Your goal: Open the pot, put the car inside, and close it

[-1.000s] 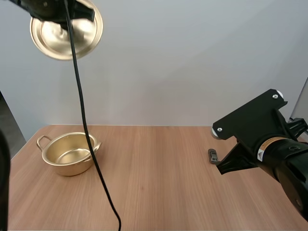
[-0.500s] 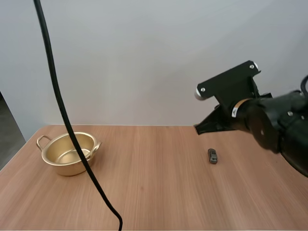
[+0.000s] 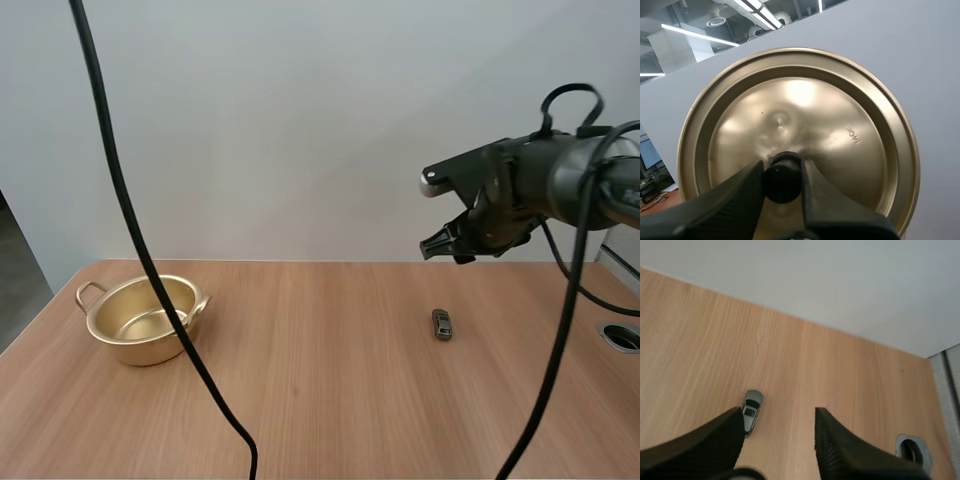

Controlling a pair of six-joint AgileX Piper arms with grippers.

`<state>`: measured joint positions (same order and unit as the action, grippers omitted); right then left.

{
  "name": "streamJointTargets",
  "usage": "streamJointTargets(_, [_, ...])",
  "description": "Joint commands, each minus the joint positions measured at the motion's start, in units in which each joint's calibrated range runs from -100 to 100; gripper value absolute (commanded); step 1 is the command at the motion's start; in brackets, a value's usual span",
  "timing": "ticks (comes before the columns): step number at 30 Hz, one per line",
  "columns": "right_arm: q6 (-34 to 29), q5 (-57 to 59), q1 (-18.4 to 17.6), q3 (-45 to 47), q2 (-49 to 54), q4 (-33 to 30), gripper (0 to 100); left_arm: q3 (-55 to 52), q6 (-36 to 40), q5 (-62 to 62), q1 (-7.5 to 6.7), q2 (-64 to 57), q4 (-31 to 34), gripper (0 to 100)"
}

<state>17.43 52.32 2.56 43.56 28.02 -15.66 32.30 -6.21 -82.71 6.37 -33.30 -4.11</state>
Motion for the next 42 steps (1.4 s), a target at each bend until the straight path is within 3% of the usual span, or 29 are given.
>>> streamJointTargets(1, [-0.71, -0.84, 0.03, -0.03, -17.07, 0.10, 81, 0.01, -0.34, -0.05, 0.00, 0.17, -0.05, 0])
streamJointTargets(11, [-1.73, -3.86, 0.03, -2.40, -24.92, 3.58, 81, 0.01, -0.98, -0.22, 0.00, 0.83, -0.05, 0])
streamJointTargets(23, [-1.40, -7.50, 1.40, -2.57, -25.95, 10.42, 77, 0.01, -0.98, -0.22, 0.00, 0.94, -0.05, 0])
streamJointTargets(39, [-1.40, -6.97, 1.73, -2.57, -30.06, 11.03, 77, 0.01, -0.98, -0.22, 0.00, 0.94, -0.05, 0])
streamJointTargets(42, [-1.40, -7.32, 2.67, -2.62, -30.90, 11.58, 70, 0.01, -0.98, -0.06, 0.00, 0.94, -0.05, 0])
